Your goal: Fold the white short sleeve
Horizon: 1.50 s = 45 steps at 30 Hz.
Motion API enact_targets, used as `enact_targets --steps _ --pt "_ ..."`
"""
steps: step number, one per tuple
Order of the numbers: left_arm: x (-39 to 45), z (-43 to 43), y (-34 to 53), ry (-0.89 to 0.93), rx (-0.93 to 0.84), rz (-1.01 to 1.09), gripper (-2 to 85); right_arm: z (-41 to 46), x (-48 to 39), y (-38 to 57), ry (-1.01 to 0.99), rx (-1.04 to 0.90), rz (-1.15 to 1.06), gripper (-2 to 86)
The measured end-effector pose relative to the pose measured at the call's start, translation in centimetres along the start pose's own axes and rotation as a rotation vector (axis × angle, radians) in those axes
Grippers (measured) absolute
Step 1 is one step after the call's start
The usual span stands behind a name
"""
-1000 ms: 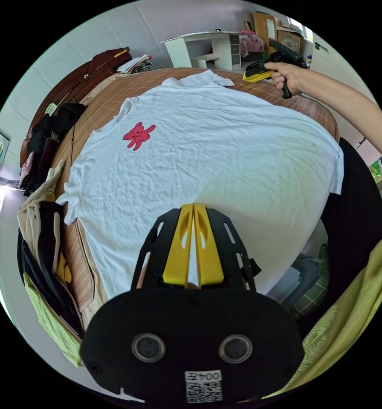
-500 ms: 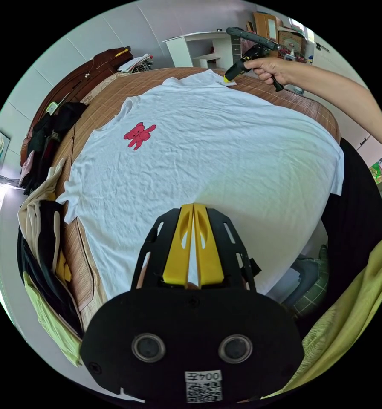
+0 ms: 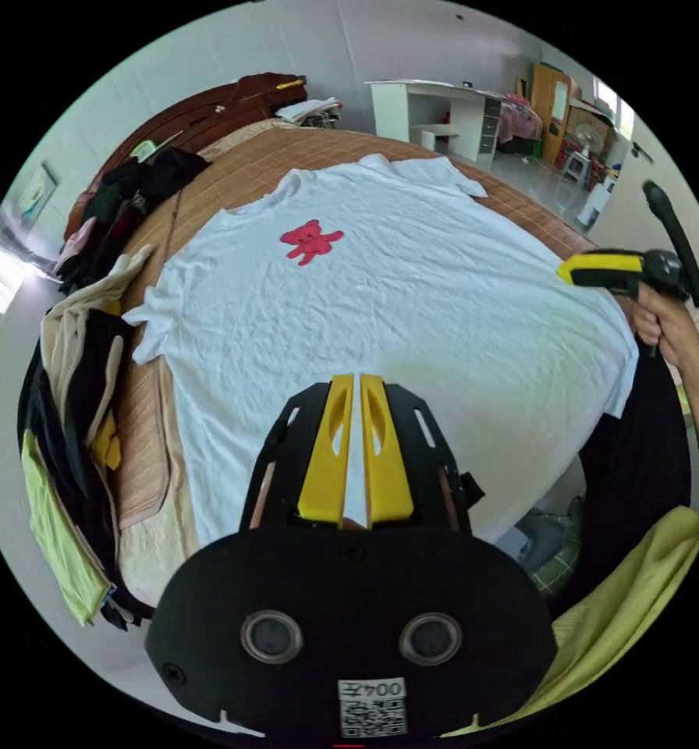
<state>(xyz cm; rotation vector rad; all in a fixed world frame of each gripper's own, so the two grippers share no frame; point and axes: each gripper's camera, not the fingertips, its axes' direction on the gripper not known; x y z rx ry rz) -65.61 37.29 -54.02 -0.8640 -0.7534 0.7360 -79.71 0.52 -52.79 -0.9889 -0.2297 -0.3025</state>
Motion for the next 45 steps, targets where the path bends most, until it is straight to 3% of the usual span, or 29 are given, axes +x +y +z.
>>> enact_targets --steps 6,13,23,27,34,39,41,45 --pt "-16.0 0.1 -1.3 -0.152 0.013 -0.147 7.2 -1.9 -1.9 -0.1 0.03 -0.036 -0.004 4.5" --pt "-26.6 5.5 -5.5 -0.149 -0.106 -0.059 10.4 -3.6 -3.0 -0.8 0.03 -0.066 -0.017 3.7" --pt "-31.2 9.9 -11.2 -0.04 -0.138 0.003 9.6 -6.1 -4.2 -1.3 0.059 -0.067 0.002 2.7" --pt "-32.4 10.2 -12.3 0.018 -0.131 -0.017 4.4 -7.0 -3.9 -1.5 0.044 -0.065 0.016 2.6" --pt "-33.0 7.3 -11.2 -0.057 -0.22 -0.177 1.4 -8.7 -3.3 -2.1 0.04 -0.053 0.035 2.2" --pt "-31.1 10.2 -10.2 -0.333 -0.368 -0.136 1.1 -9.8 -2.7 -2.8 0.045 -0.046 0.037 2.7" --pt "-31.4 9.0 -9.8 -0.335 -0.336 -0.174 1.0 -10.4 -2.4 -3.3 0.061 -0.05 0.023 4.1" --pt "-30.1 2.0 -8.7 -0.195 -0.04 -0.227 0.8 -12.4 -1.9 -3.9 0.09 -0.018 0.008 6.4"
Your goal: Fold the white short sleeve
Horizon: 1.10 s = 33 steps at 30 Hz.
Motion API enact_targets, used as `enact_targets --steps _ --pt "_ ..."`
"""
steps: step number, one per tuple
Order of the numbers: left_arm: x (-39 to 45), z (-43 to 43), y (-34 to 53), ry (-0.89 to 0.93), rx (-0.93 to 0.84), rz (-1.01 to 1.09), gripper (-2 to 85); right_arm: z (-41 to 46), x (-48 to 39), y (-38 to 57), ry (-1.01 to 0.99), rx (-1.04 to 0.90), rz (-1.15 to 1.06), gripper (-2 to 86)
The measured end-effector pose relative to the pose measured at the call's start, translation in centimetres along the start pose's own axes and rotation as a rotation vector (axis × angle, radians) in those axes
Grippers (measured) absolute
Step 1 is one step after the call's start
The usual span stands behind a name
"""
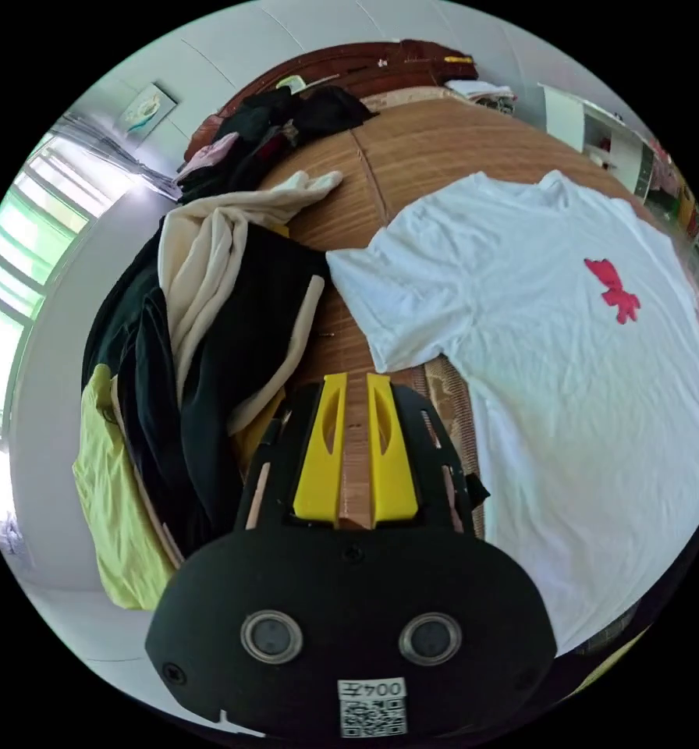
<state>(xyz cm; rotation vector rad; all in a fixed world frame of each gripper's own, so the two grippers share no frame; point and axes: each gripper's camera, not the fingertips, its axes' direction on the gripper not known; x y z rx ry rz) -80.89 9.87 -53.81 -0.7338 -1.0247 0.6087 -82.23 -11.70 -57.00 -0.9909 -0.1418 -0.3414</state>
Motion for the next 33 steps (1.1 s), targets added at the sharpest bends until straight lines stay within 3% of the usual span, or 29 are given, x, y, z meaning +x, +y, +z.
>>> enact_targets --steps 3,7,11,17,19,26,33 --pt "3.1 -2.7 1.7 0.077 0.088 0.085 0.7 -1.6 0.0 -0.5 -0.033 0.007 -0.046 5.7" --pt "7.1 -2.2 3.1 0.128 0.078 0.177 0.8 -1.6 0.2 -3.2 -0.283 -0.164 -0.14 0.4" --pt "10.6 1.9 3.6 0.143 -0.078 0.292 0.9 -1.9 0.9 -5.0 -0.246 -0.173 -0.133 -0.5" --pt "11.9 0.9 5.7 0.055 0.01 0.374 0.8 -3.1 2.4 -6.6 -0.236 -0.157 -0.151 -0.6" --pt "11.5 0.8 5.9 0.077 0.008 0.371 0.7 -3.7 2.6 -8.2 -0.206 -0.218 -0.154 -0.6" --pt "8.2 -0.1 6.0 0.211 -0.032 0.297 0.8 -7.7 1.6 -18.2 -0.259 -0.104 -0.288 1.4" --pt "7.5 -2.4 4.8 0.095 0.176 0.295 0.9 -7.9 -1.6 -29.4 -0.2 -0.064 -0.416 6.8"
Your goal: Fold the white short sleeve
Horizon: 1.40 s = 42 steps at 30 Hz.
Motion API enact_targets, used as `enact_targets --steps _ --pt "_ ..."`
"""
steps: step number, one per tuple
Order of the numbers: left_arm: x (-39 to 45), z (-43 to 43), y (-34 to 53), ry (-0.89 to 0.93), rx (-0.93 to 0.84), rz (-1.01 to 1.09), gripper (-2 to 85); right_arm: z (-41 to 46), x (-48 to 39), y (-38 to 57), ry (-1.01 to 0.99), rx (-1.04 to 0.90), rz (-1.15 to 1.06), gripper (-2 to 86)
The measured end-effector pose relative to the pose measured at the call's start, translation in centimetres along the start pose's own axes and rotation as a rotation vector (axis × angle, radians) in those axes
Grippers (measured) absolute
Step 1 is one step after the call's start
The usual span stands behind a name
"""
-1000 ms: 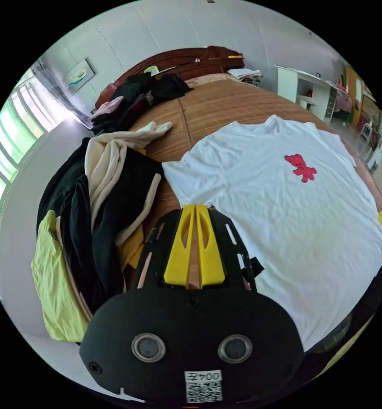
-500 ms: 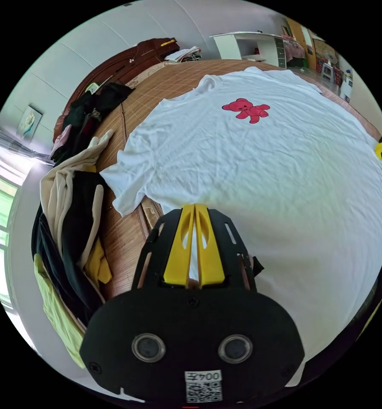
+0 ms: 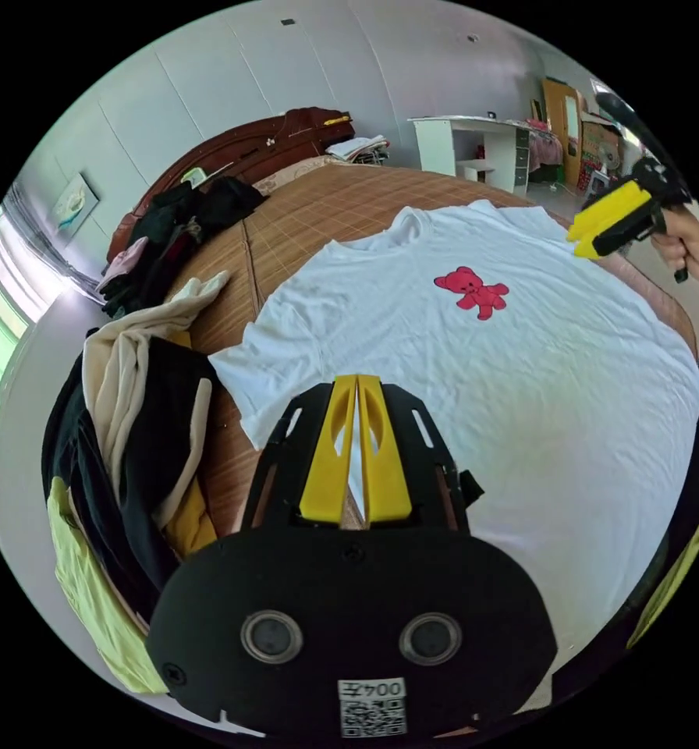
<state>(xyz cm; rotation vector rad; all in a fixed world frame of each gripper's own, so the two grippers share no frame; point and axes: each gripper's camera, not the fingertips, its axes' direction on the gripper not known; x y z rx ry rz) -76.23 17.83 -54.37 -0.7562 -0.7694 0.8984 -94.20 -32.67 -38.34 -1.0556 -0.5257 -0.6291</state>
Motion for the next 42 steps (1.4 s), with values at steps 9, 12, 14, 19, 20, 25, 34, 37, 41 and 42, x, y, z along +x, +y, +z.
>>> enact_targets --steps 9,12,14,19,20,25,34,37,41,42 --pt "0.5 0.4 3.7 -0.012 0.099 0.063 1.6 0.4 6.3 -17.1 -0.07 0.071 0.011 0.1" --pt "-0.9 0.2 4.5 0.023 0.131 0.008 2.8 2.7 8.3 -22.3 -0.083 0.019 0.05 -0.3" --pt "-1.2 0.0 4.9 0.035 0.135 -0.004 4.4 4.3 9.7 -25.5 -0.091 -0.01 0.107 -0.4" --pt "-1.6 0.6 5.2 0.091 0.077 -0.021 13.0 6.4 11.2 -29.7 -0.124 -0.055 0.175 0.0" --pt "-1.5 0.7 5.2 0.099 0.072 -0.014 13.3 7.0 11.4 -30.4 -0.121 -0.073 0.187 0.2" --pt "-0.7 -0.3 6.6 0.082 0.139 0.03 10.0 9.1 11.6 -32.7 -0.138 -0.114 0.244 0.6" --pt "0.4 0.2 7.6 0.082 0.125 0.057 3.5 10.0 10.2 -35.5 -0.13 -0.059 0.257 0.9" --pt "1.5 0.6 7.7 0.07 0.106 0.089 2.3 7.0 10.5 -34.8 -0.072 -0.018 0.216 2.2" --pt "2.6 1.0 7.8 0.058 0.088 0.126 1.8 3.4 14.0 -30.4 0.036 0.036 0.239 0.1" --pt "2.9 1.1 7.9 0.054 0.085 0.136 1.8 3.3 14.6 -29.7 0.034 0.031 0.244 -0.1"
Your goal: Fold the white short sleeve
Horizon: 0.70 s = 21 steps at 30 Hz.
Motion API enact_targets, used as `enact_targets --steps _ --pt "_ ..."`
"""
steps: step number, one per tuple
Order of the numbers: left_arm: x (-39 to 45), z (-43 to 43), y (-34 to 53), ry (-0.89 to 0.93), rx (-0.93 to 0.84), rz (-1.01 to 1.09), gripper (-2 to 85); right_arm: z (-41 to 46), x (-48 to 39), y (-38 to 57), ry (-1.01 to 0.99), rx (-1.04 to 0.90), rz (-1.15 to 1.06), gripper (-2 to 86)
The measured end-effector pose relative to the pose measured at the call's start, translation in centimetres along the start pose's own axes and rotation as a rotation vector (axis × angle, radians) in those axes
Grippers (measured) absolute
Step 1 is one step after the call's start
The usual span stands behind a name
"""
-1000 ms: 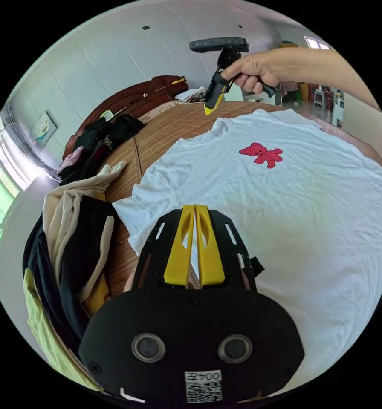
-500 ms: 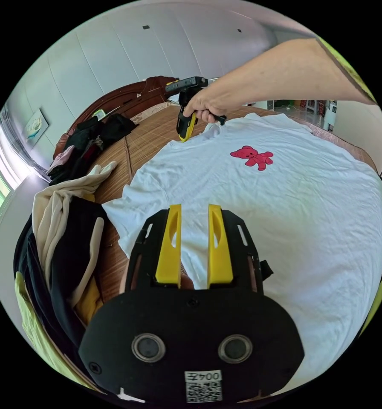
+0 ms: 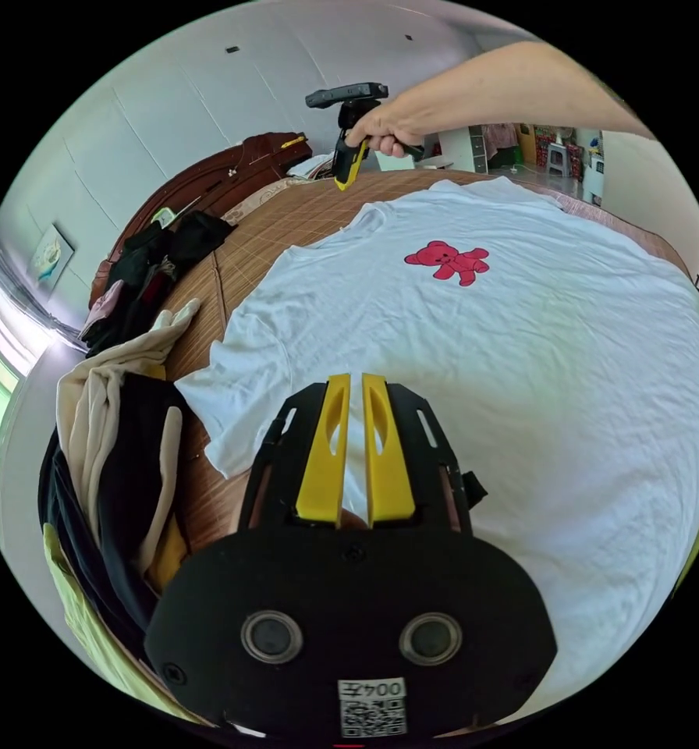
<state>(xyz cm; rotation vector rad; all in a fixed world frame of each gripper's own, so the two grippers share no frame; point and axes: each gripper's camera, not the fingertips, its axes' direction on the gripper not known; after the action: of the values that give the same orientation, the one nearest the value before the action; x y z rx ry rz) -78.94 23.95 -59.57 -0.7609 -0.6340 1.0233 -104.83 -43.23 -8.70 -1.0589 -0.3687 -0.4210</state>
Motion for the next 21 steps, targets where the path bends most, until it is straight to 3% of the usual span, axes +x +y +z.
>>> enact_targets --steps 7,10,16,21 --pt "0.9 0.4 0.1 0.009 -0.01 0.012 1.2 3.8 2.1 4.8 -0.036 -0.048 0.065 -0.6" --pt "1.0 0.5 0.1 0.014 -0.01 0.008 1.1 6.2 0.7 5.1 0.036 -0.081 0.064 -0.2" --pt "1.4 0.8 -0.1 0.023 -0.016 0.007 0.9 3.0 1.1 7.9 0.021 0.029 0.12 2.5" --pt "2.3 1.1 -0.5 0.012 -0.027 0.032 0.8 3.3 4.4 12.8 0.073 -0.027 0.233 5.0"
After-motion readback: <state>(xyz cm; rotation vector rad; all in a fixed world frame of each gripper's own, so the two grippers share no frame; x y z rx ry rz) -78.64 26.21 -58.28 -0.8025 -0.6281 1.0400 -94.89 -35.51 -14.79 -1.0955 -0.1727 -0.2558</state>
